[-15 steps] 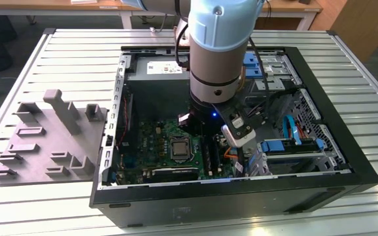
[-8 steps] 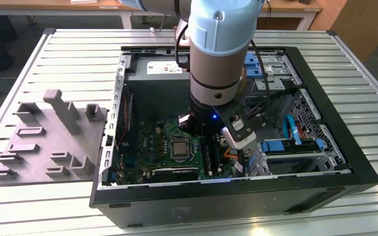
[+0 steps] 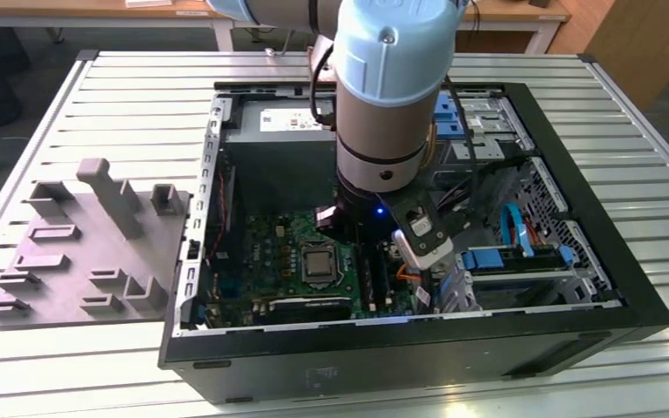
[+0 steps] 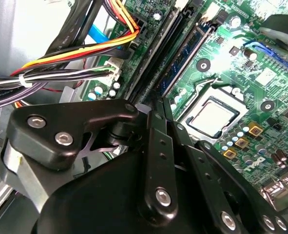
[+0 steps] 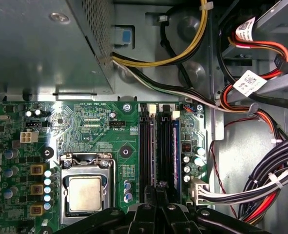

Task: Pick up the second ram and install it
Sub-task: 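Insert the second ram into the second slot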

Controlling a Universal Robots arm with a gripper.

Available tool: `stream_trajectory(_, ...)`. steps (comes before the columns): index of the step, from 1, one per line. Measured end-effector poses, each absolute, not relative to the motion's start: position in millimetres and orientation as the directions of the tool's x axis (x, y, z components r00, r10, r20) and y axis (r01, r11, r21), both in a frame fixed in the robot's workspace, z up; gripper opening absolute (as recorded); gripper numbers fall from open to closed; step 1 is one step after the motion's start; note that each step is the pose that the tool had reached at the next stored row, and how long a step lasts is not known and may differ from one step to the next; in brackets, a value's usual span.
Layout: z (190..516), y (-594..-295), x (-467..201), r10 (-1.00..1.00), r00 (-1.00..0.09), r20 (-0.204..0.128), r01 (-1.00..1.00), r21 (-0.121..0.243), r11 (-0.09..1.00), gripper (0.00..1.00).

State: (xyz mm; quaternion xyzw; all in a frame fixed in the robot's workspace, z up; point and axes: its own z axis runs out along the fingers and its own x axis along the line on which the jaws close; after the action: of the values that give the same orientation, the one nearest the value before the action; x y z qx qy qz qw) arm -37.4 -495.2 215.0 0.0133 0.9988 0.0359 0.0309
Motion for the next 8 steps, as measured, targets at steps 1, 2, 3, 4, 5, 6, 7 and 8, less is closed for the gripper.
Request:
stream_trajectory(1, 215.0, -495.2, -37.3, 0.029, -0.998, -0.061, 0.024, 0.072, 0.997, 0.11)
stream_trajectory(2, 214.8, -495.3, -37.4, 0.029, -0.998, -0.061, 0.024, 0.073, 0.997, 0.11)
stream_trajectory(3, 214.3, -495.5, -37.4, 0.029, -0.998, -0.061, 0.024, 0.073, 0.997, 0.11)
stream_trajectory(4, 214.1, -495.6, -37.4, 0.029, -0.998, -0.061, 0.024, 0.072, 0.997, 0.11)
stream_trajectory(5, 214.1, -495.6, -37.4, 0.029, -0.998, -0.061, 0.024, 0.072, 0.997, 0.11)
stream_trajectory(6, 214.1, -495.6, -37.4, 0.029, -0.998, -0.061, 0.024, 0.072, 0.997, 0.11)
stream_trajectory(7, 214.0, -495.6, -37.4, 0.029, -0.998, -0.061, 0.024, 0.073, 0.997, 0.11)
stream_trajectory(8, 213.8, -495.5, -37.4, 0.029, -0.998, -0.061, 0.024, 0.073, 0.997, 0.11)
